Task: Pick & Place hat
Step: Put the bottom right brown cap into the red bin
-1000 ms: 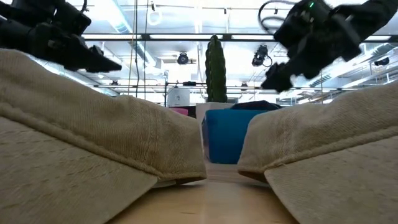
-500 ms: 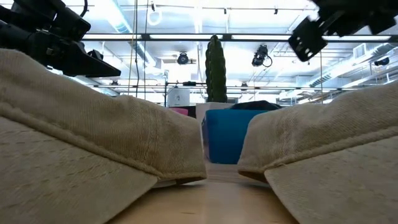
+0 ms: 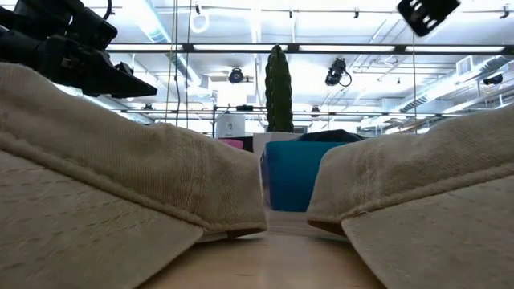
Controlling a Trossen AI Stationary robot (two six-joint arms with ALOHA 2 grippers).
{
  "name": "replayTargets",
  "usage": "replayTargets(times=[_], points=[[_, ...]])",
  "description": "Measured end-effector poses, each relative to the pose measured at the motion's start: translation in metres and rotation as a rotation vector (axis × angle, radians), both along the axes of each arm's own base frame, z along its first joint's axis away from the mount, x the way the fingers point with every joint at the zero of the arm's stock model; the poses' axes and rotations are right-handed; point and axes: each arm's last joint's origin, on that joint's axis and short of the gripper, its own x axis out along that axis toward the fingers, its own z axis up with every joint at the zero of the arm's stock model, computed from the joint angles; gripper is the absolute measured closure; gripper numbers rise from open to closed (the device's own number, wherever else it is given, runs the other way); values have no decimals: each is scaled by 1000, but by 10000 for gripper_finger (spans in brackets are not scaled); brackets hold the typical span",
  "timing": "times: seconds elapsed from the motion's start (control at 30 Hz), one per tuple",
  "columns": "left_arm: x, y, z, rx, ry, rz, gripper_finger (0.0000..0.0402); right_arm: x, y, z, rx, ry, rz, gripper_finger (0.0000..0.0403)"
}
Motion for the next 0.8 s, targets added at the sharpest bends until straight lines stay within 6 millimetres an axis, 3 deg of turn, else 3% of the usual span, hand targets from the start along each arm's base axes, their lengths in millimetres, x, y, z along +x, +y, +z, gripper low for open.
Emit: replayTargets(times=[0.43,0.67,0.8], points=[[1,0,3,-29,-35,3,246,7,69,-14,53,182,-20,170],[1,0,3,-30,-35,1,246,28,108,-30,-26,341,-28,170],[1,0,3,-46,-36,4,246,40,126,-49,-89,399,-15,170]])
